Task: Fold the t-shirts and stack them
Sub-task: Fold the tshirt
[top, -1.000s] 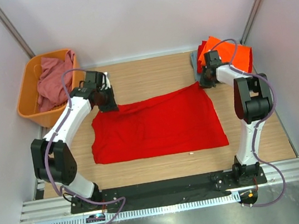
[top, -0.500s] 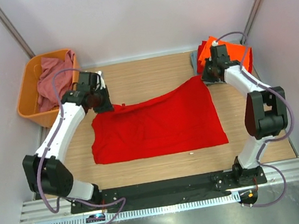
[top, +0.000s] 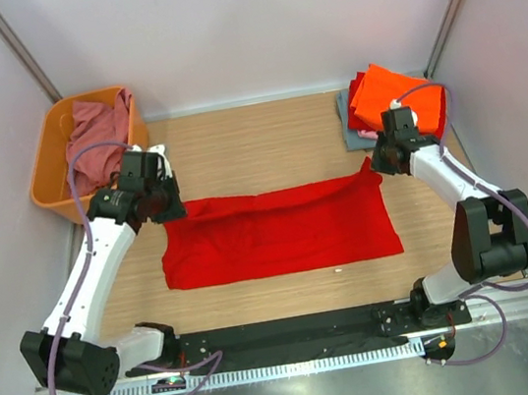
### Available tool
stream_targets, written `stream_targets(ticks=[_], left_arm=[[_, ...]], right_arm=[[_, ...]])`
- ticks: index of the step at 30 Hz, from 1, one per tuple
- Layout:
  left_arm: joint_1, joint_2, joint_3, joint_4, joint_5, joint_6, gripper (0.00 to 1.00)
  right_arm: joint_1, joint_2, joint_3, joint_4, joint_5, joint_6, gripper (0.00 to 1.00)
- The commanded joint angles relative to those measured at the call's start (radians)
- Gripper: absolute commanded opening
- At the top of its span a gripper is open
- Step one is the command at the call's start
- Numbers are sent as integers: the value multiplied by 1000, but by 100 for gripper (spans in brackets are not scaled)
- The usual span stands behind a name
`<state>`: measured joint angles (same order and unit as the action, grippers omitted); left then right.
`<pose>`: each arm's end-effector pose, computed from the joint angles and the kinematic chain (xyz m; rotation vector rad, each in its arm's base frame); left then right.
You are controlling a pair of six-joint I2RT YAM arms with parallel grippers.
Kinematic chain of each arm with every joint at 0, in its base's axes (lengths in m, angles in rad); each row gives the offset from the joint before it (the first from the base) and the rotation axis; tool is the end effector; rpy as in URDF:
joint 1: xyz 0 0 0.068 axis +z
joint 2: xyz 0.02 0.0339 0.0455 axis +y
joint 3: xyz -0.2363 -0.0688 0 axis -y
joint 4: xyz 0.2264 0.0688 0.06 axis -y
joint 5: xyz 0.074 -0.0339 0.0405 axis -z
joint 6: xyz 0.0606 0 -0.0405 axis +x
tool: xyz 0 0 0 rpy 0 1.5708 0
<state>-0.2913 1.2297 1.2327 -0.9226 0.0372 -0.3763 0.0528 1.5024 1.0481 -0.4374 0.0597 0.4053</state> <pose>0.2376 -0.0736 0.2898 -0.0912 2.5175 -0.3229 0.3178 0.0132 0.1992 0.4577 2.4216 0.1260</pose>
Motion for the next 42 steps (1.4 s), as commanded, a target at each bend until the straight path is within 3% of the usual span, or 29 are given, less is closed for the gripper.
stream_targets(ticks=[1,17,18,19,20,21,22,23,30,34,35,37,42], left_arm=[[6,-64,-16,-42,-63,30,0],[4,-87,-35,-137,-152,-1,1],[4,-91,-33,-168,-155,-13,5],[6,-95,-36,-179,-161,-21,17],[6,-99,-33,-206,-163,-24,51],[6,-105,-29,-220,-164,-38,65],[6,-111,-18,-229,-155,-44,88],[4,-119,-10,-235,-151,-46,99],[4,-131,-22,-185,-195,-78,100],[6,-89,-90,-72,-161,-148,97],[6,-82,-107,-18,-146,-189,94],[4,-64,-165,42,-140,-232,93],[4,40,-286,204,-132,-343,88]], right_arm=[[1,-83,-29,0,98,35,1],[1,-126,-192,0,170,135,1],[-1,-117,-194,-7,186,144,7],[1,-111,-194,-27,227,165,18],[-8,-105,-191,-34,239,171,55],[-16,-94,-185,-37,250,181,69],[-24,-91,-178,-44,256,188,77],[-31,-90,-156,-49,262,191,87],[-31,-148,-97,-35,220,182,90],[-22,-203,-158,113,-15,139,81],[-15,-191,-175,141,-137,127,79],[30,-157,-166,164,-196,109,77],[140,11,-86,128,-169,56,73]])
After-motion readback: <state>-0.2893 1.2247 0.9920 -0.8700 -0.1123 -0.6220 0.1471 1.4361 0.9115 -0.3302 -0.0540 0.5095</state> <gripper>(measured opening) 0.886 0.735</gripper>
